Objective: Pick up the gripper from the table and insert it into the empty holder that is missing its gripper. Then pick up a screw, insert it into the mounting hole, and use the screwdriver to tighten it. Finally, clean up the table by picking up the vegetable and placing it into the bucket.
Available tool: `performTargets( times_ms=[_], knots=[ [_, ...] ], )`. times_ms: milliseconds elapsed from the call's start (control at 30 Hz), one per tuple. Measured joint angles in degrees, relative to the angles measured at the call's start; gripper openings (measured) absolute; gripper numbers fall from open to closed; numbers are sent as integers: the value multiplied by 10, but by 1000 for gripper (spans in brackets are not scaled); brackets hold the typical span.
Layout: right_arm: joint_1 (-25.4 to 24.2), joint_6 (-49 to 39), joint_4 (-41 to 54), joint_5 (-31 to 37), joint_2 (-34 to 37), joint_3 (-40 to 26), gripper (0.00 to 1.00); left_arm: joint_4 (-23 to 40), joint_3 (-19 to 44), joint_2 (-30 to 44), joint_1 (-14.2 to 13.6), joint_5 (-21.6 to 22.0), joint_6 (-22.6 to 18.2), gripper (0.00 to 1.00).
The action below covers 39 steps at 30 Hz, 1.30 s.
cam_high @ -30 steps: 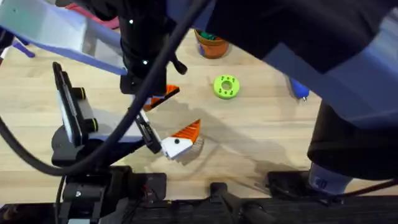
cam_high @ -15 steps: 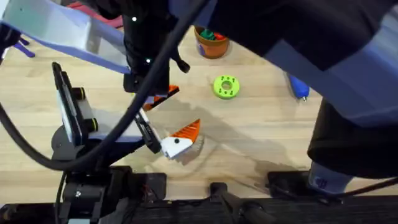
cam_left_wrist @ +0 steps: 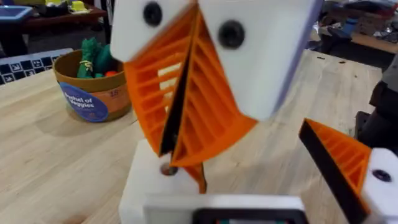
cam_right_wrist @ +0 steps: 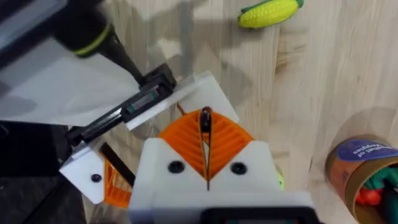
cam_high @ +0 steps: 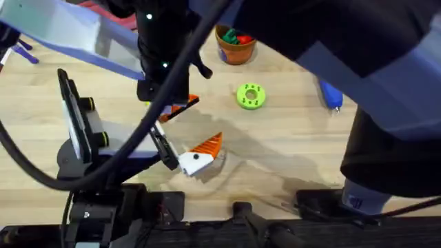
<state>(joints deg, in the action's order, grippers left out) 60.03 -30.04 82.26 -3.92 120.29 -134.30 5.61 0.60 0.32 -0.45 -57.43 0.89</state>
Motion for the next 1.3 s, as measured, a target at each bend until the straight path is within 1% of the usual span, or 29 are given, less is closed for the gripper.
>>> performTargets(
  times_ms=[967, 1300],
  knots=[
    [0, 0, 4, 0, 0, 0, 6, 0, 0, 0, 0, 0, 0, 985],
    [0, 0, 3, 0, 15, -6, 6, 0, 0, 0, 1, 2, 7, 985]
  ],
)
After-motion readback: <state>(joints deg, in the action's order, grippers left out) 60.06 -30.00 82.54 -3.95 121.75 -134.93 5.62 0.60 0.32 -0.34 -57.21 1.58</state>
